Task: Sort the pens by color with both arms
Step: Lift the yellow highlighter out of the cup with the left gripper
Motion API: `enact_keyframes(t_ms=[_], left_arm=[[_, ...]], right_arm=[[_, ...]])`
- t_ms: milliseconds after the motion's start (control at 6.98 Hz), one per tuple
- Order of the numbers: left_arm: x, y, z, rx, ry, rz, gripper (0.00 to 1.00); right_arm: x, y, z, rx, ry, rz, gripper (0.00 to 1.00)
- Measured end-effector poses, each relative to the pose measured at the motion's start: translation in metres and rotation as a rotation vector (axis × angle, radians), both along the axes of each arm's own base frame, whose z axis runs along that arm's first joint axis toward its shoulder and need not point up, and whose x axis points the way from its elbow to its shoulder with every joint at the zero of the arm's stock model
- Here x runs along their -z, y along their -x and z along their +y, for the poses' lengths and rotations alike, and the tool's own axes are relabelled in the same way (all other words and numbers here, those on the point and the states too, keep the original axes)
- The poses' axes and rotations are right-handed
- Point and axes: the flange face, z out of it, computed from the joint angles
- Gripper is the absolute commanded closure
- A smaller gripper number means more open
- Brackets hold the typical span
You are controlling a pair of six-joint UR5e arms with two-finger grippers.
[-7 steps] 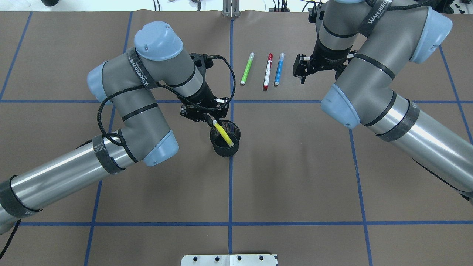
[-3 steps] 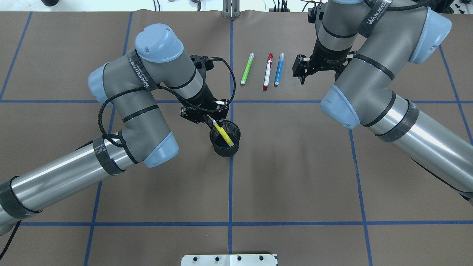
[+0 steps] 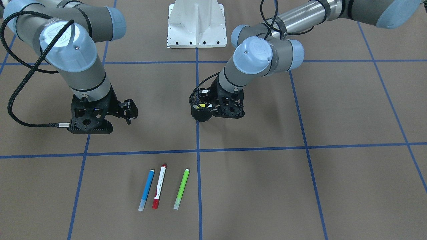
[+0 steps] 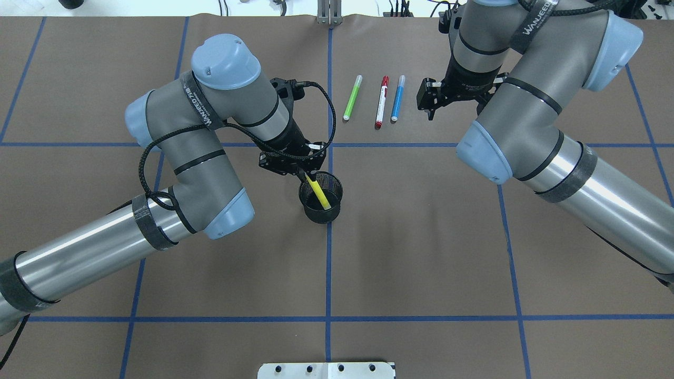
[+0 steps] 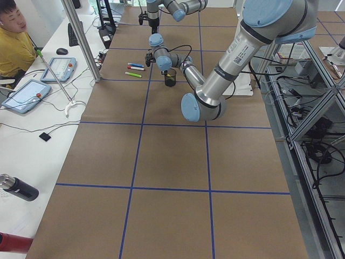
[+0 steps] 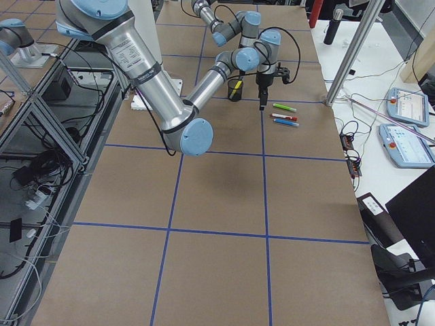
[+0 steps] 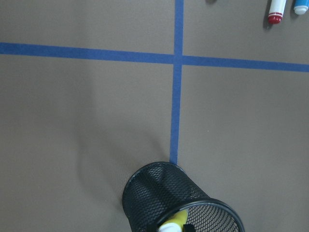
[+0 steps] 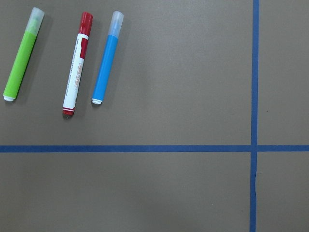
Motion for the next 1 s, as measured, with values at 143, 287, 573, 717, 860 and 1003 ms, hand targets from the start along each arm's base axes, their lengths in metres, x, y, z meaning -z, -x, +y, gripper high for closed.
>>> enact_keyframes(t_ms=[143, 287, 573, 717, 860, 1003], left_arm=[[0.004, 0.002, 0.001, 0.000, -0.008, 0.010, 1.00], [0.012, 0.007, 0.003, 0.002, -0.021, 0.026, 1.00], [0.043, 0.040, 0.006, 0.029, -0.066, 0.083, 1.00], [0.059, 0.065, 0.005, 0.054, -0.093, 0.114, 1.00], [0.073, 0.091, 0.001, 0.084, -0.119, 0.142, 1.00], [0.082, 0.117, -0.007, 0.121, -0.138, 0.160, 1.00]], right_arm=[[0.000, 0.000, 0.000, 0.000, 0.000, -0.001, 0.01], [0.001, 0.000, 0.000, 0.000, -0.001, -0.002, 0.01], [0.002, 0.000, 0.000, 0.000, -0.002, -0.003, 0.01], [0.002, 0.000, 0.000, 0.000, -0.003, -0.004, 0.01], [0.002, 0.000, 0.000, 0.000, -0.003, -0.003, 0.01], [0.001, -0.001, 0.000, 0.001, -0.004, -0.003, 0.01]])
